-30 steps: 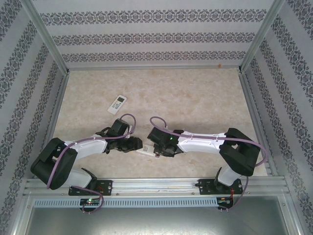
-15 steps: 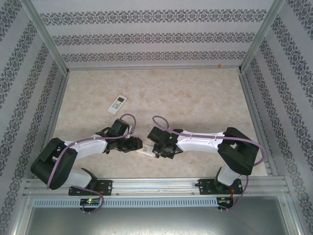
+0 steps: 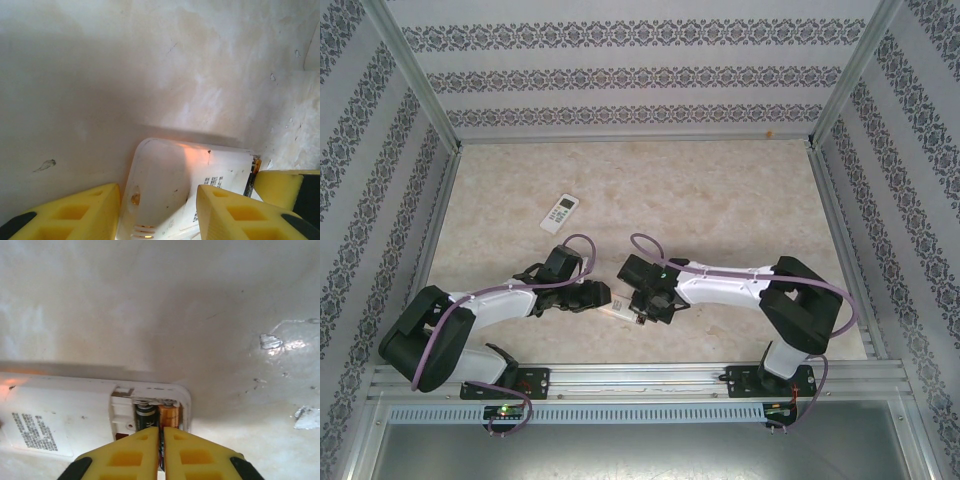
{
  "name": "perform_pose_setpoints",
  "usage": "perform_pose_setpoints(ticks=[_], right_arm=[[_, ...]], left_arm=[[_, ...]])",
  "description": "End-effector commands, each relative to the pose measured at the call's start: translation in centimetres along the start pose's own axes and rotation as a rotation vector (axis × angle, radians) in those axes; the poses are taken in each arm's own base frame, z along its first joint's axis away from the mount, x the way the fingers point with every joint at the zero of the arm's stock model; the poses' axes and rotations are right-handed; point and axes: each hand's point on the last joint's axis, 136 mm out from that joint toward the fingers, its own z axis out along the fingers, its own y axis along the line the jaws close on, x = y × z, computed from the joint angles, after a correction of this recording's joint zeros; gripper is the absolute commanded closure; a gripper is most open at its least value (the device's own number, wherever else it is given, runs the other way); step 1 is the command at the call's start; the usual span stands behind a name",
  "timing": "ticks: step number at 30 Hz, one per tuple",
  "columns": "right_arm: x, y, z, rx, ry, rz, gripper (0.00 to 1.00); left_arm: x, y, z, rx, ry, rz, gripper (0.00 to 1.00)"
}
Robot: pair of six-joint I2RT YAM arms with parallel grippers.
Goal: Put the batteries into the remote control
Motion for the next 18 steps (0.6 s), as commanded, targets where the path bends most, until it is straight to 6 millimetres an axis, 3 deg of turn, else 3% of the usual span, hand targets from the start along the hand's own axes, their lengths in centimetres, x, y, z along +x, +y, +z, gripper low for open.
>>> perform_pose_setpoints(ticks=[1,5,13,16,18], right_arm=[[-0.3,0.2,-2.3,0.002,-0.063,-0.115,0.83],[-1.3,1.1,-3.1,-0.028,-0.124,-0.169,0.81],[-1.2,0.0,1.1,0.040,-0.097,-0.231,0.83],[-1.6,1.0,-0.5,0.006,-0.132,-0.270,0.83],[-2.8,1.6,-2.9,-0.015,-0.207,-0.321,0.82]], left_arm=[[1.6,0.4,0.3,-0.017,0.054,0.005,0.55],[1.3,0.3,0.3,-0.025,0.048,0.013,0.55],[1.0,0.2,0.3,-0.024,0.041,0.012,0.55],[0.9,0.1,0.2,-0.026,0.039,0.017,0.54],[0.8,0.0,0.1,-0.024,0.034,0.025,0.52]])
